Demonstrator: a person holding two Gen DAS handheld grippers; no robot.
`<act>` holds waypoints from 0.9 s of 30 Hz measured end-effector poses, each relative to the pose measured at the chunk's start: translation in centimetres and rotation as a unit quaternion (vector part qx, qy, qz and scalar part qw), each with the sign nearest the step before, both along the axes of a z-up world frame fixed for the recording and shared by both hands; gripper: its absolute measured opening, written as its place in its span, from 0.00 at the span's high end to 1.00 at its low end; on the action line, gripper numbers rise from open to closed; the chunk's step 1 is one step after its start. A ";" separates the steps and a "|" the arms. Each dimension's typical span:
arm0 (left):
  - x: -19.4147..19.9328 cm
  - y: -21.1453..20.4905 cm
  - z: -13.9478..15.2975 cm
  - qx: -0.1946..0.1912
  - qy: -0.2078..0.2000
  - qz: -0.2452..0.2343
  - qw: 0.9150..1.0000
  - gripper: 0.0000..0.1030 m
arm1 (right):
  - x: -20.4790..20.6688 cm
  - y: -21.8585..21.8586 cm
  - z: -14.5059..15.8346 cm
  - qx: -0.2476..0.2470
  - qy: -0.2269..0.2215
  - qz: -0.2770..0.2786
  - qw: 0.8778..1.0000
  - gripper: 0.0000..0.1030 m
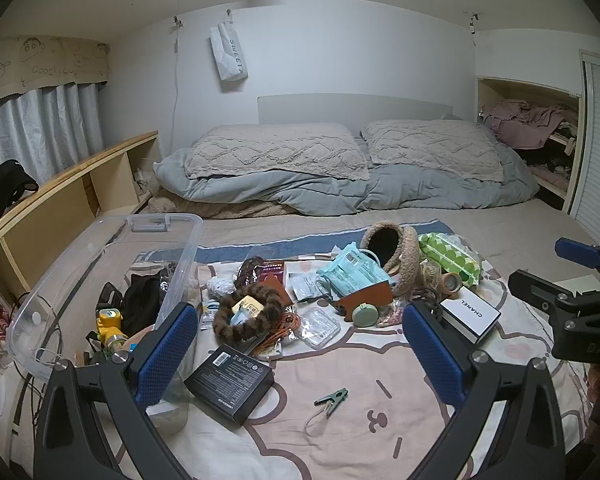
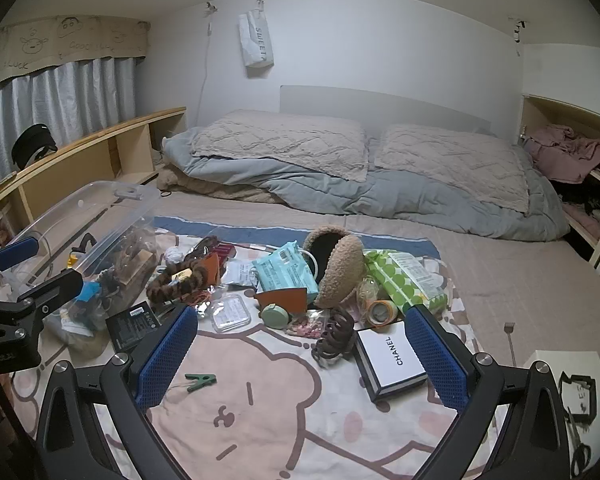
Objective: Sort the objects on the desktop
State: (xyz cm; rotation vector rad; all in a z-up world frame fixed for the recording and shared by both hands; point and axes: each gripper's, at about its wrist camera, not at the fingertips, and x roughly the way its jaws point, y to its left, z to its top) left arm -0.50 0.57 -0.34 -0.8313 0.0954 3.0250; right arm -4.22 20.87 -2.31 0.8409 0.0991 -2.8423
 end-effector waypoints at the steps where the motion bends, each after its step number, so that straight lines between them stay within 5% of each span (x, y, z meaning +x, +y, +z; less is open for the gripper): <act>1: 0.0 0.0 0.0 0.000 0.000 0.000 1.000 0.00 | 0.1 0.0 0.0 0.000 0.000 0.000 1.000 0.00; 27: -0.3 -3.3 0.6 0.000 0.009 0.002 1.000 0.00 | -0.8 0.6 -0.7 0.010 0.001 0.001 1.000 0.00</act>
